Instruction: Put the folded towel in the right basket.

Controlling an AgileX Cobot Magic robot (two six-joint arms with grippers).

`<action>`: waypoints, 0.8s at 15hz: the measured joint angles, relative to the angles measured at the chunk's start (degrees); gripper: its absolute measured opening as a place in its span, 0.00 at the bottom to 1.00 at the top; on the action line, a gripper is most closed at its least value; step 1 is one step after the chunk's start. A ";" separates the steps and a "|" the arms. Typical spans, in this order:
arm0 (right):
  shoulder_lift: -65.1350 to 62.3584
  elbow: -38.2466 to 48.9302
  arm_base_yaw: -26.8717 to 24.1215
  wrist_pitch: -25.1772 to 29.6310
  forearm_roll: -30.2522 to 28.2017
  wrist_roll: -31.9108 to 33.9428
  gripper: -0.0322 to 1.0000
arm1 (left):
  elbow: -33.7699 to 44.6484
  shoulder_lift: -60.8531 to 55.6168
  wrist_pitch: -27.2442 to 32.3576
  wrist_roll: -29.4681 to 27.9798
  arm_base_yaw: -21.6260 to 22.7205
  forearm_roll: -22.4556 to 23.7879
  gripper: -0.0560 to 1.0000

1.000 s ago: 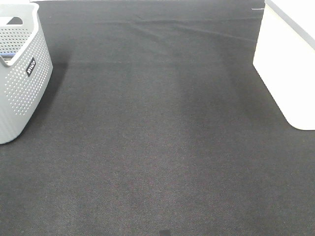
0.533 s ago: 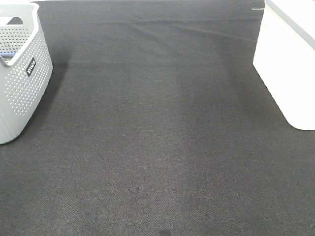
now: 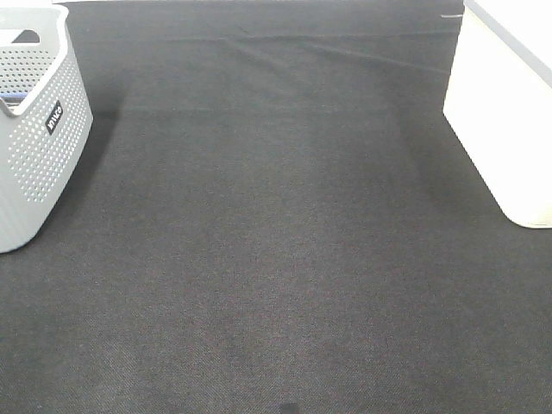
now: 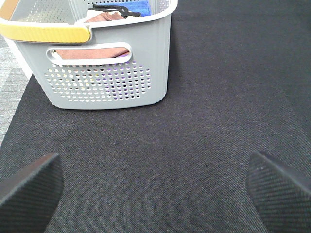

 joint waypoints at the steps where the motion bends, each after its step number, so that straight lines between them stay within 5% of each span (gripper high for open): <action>1: -3.32 2.29 0.00 -0.11 -0.57 0.06 0.73 | 0.00 0.00 0.00 0.00 0.00 0.00 0.97; 12: -45.61 10.20 0.00 -5.73 -3.50 0.52 0.73 | 0.00 0.00 0.00 0.00 0.00 0.00 0.97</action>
